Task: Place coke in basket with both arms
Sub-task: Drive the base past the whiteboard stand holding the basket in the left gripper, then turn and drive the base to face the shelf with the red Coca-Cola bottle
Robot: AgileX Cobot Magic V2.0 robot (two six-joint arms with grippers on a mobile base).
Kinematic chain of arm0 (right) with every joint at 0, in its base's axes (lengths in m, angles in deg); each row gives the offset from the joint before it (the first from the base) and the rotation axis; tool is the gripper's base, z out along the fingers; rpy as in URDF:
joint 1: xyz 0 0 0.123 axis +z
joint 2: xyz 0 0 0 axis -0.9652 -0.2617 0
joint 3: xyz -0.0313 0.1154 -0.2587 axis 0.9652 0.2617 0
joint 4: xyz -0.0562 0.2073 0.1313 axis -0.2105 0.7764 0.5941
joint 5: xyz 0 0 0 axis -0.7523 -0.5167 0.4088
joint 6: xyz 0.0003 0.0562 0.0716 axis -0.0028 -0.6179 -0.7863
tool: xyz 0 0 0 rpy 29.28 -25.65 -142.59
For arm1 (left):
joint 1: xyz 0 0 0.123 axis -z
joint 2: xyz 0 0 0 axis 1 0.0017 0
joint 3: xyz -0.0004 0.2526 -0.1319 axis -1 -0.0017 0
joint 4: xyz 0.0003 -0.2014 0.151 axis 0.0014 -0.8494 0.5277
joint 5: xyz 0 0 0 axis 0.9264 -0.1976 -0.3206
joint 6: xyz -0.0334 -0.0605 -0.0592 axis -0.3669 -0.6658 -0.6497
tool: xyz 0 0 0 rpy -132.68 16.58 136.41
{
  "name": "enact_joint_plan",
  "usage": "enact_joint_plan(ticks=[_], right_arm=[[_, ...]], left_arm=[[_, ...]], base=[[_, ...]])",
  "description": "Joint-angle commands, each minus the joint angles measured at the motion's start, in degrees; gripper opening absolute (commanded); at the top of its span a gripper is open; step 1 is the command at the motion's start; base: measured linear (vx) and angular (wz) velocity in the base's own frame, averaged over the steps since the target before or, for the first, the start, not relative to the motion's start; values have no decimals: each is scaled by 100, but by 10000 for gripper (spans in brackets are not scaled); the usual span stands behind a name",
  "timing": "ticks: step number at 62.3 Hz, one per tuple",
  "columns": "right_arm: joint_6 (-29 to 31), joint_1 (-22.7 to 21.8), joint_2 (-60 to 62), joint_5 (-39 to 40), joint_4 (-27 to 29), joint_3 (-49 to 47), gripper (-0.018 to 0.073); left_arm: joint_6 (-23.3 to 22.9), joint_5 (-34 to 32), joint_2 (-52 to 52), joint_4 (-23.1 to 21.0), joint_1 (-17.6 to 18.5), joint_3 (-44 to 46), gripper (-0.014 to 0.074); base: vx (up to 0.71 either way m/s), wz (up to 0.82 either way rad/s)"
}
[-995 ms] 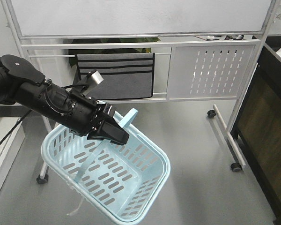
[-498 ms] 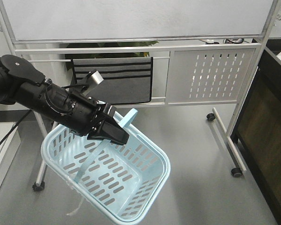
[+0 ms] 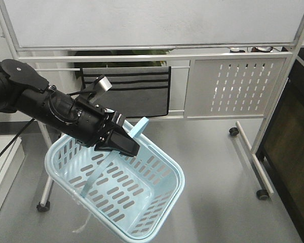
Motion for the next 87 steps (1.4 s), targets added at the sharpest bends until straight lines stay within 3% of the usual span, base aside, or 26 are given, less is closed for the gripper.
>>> enact_joint_plan(ticks=[1, 87], right_arm=[[39, -41, 84, 424, -17, 110, -10], [39, -41, 84, 424, -17, 110, -10]], left_arm=[[-1, 91, -307, -483, 23, 186, -6], [-1, 91, -307, -483, 23, 186, -6]], base=[[8, 6], [8, 13]])
